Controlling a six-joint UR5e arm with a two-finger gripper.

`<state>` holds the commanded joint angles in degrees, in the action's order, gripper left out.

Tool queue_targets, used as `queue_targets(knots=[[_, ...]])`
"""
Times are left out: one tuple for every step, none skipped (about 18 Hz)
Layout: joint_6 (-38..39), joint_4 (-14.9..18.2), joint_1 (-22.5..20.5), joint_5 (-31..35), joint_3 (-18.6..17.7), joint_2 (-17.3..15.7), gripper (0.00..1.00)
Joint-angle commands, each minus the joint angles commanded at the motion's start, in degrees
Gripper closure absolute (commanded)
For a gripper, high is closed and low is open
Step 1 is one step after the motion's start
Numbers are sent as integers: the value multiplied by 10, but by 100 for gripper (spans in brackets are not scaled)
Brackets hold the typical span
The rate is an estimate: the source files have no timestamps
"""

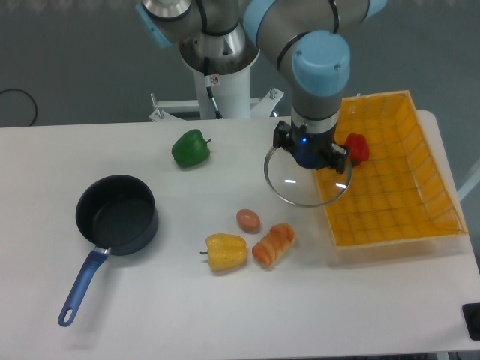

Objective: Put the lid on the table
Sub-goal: 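Lift the glass lid with the gripper away from the orange tray, then carry the held glass lid toward the dark saucepan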

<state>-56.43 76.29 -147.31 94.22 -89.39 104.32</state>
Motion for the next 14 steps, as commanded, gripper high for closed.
queue_targets(knots=[[1,1,4,0,-1,-1,59],[3,1,15,2,-5,-3,59],[7,2,25,2,-10,-5,59],[19,1,35,2,-15,-7,59],[35,0,45,2,-21,-12,59],[47,-1,60,2,-32,-17,59],[55,-2,70,3,-39,-19,59],[67,-2,81,7,-41,-21,59],[78,-2,94,8,-46,-22,59],[90,-4,105,8,-52,-23,59],[98,-8,112,9,-55,-24,59],[102,-14,121,9,-63,-25,59],[103,-22,127,9,-70,-29,59],[104,-33,135,9,-81,-32,59]])
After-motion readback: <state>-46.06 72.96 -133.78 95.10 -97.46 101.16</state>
